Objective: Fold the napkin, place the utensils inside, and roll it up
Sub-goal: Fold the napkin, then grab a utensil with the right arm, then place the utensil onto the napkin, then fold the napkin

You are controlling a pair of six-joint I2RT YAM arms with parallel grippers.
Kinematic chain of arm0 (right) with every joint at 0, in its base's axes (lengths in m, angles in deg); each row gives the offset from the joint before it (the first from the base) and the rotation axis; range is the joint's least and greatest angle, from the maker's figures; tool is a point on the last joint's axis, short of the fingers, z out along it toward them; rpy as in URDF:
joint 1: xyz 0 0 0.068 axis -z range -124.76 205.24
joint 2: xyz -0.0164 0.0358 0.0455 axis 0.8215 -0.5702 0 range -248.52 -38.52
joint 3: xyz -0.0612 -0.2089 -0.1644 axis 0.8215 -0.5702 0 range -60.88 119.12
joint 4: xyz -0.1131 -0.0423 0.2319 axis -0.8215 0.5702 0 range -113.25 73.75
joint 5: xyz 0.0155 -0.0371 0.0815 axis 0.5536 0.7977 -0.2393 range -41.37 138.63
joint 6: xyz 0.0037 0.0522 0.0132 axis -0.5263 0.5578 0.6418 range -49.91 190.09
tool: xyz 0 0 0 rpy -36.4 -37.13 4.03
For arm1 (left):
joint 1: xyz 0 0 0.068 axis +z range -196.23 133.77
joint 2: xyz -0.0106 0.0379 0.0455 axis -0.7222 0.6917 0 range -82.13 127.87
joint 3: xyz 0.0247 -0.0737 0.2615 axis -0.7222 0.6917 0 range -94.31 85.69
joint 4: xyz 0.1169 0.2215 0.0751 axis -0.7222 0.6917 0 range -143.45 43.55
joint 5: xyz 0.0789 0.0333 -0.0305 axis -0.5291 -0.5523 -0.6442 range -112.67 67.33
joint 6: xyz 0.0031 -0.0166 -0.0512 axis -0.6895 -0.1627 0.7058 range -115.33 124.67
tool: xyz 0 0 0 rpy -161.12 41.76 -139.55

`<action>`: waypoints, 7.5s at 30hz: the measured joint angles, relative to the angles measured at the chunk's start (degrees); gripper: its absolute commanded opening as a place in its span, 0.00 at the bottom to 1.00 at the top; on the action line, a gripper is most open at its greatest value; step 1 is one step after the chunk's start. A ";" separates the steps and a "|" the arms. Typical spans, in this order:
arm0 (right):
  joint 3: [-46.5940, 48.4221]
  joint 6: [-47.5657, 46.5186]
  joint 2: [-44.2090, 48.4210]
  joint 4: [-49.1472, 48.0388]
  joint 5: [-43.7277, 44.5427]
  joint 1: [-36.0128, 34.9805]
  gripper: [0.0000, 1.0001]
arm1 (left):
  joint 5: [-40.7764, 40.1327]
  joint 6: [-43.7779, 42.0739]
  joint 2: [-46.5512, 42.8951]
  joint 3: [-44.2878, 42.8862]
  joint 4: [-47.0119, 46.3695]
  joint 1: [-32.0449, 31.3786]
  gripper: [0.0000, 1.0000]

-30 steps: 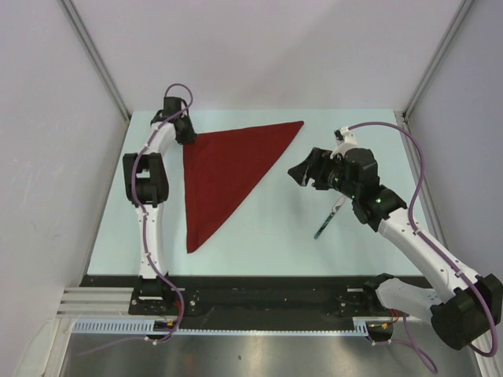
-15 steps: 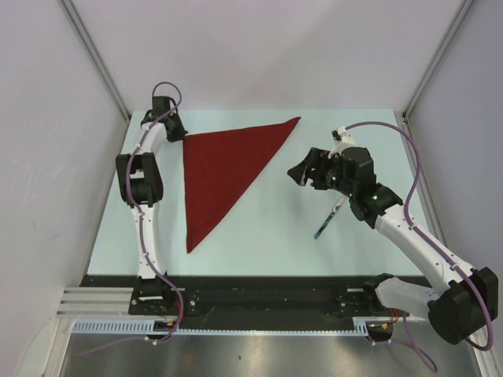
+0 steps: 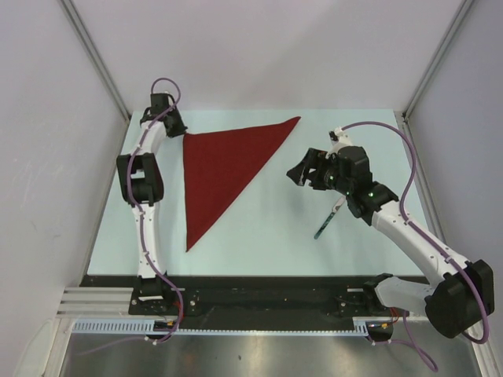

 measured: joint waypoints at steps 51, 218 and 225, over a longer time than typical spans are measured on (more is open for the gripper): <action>-5.20 14.93 -22.53 18.34 21.46 3.58 0.33 | -8.00 -1.95 -60.74 52.52 -3.96 -14.62 0.88; 62.88 28.37 -89.81 -37.77 -3.21 17.99 0.00 | 7.30 4.13 -60.72 54.21 -6.93 -5.35 0.88; 55.60 28.20 -85.92 -44.50 -6.64 16.65 0.00 | 7.32 4.13 -60.72 54.21 -6.91 -5.35 0.88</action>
